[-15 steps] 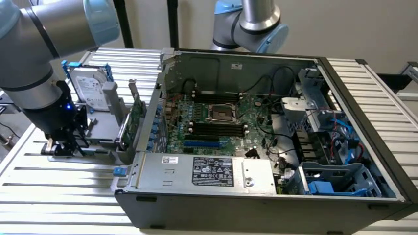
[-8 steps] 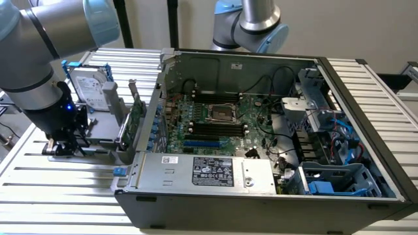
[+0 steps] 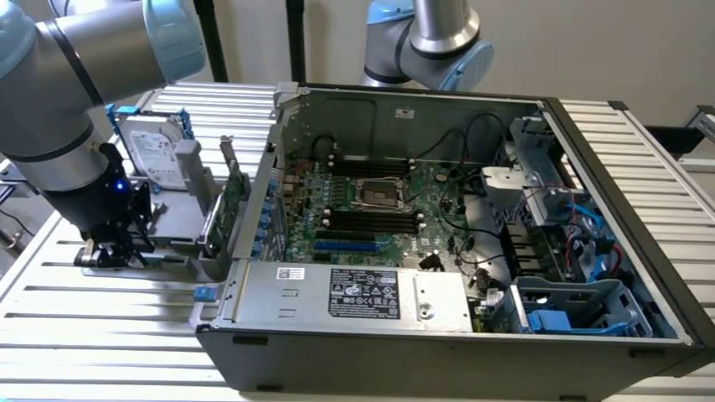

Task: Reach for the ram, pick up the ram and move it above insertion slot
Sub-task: 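Pick up the ram and move it above insertion slot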

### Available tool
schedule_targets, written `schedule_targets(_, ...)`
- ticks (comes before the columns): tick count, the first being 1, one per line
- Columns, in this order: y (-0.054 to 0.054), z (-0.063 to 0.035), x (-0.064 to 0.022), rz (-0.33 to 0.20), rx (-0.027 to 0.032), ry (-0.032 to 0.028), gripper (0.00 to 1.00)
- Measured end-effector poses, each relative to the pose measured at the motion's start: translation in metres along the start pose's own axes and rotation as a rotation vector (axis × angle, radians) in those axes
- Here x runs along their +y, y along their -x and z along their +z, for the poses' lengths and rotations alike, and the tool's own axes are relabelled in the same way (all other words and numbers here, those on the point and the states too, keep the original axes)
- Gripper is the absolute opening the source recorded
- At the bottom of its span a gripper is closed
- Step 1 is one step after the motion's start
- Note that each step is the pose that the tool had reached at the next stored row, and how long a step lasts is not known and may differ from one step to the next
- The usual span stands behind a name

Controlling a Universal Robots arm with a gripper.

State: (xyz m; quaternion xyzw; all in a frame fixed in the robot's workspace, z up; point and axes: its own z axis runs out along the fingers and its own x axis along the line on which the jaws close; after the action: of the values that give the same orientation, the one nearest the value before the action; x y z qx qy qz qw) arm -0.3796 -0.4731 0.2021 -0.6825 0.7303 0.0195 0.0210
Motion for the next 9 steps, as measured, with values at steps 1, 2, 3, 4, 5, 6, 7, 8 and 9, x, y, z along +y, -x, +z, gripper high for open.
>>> schedule_targets(1,0.0,0.0004,0.0,0.0,-0.0032,0.0007,0.31)
schedule_targets(2,0.0,0.0009,0.0,0.0,-0.0065,0.0016,0.31)
schedule_targets(3,0.0,0.0013,0.0,-0.001,-0.0092,0.0027,0.31)
schedule_targets(4,0.0,0.0017,0.0001,-0.001,-0.011,0.0043,0.31)
schedule_targets(5,0.0,0.0021,0.0001,-0.001,-0.0123,0.0064,0.31)
schedule_targets(6,-0.0001,0.0025,0.0,-0.001,-0.013,0.0095,0.31)
schedule_targets(7,-0.0001,0.0027,0.0,-0.001,-0.0131,0.0136,0.31)
schedule_targets(8,-0.0002,0.0029,0.0,-0.001,-0.0128,0.0181,0.28)
schedule_targets(9,-0.0002,0.0031,0.0,-0.001,-0.0125,0.0222,0.22)
